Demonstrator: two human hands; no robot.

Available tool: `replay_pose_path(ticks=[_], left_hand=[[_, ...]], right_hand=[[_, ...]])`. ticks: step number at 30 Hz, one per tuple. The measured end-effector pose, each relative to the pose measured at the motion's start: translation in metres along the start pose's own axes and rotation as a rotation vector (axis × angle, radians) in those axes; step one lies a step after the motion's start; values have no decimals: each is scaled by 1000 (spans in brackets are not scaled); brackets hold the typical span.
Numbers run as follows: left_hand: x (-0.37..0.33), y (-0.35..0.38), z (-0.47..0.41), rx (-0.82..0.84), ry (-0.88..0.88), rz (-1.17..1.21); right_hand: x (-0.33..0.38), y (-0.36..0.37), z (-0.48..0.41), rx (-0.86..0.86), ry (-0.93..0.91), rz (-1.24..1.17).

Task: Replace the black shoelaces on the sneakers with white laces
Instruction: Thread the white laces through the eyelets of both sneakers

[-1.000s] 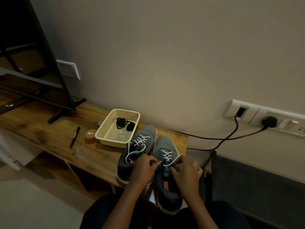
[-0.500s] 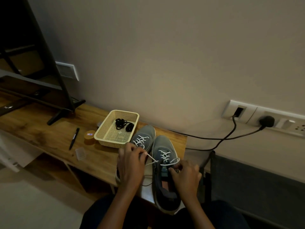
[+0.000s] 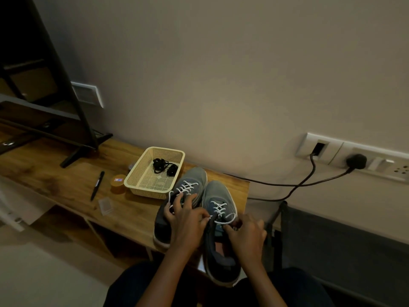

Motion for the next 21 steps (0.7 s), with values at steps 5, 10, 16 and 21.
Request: replay_pose_path(ticks=[5, 10, 16, 21], left_hand=[[5, -9, 0, -84, -24, 34], [30, -39, -1, -296, -139, 239], [25, -32, -3, -175, 16, 444], [6, -10, 0, 49, 92, 578]], right_hand=[[-2, 0, 0, -11, 17, -19], [-3, 2, 1, 13, 21, -60], [-3, 3, 1, 38, 18, -94], [-5, 6, -1, 58, 34, -63]])
Point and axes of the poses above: each hand's wrist, its own z-axis away from the middle knuckle, its own y-axis out of the palm, x = y × z, the point moved 8 cm from there along -z, towards the middle knuckle, and after that the axes turned 10 degrees about -y, right-handed, at the moved point
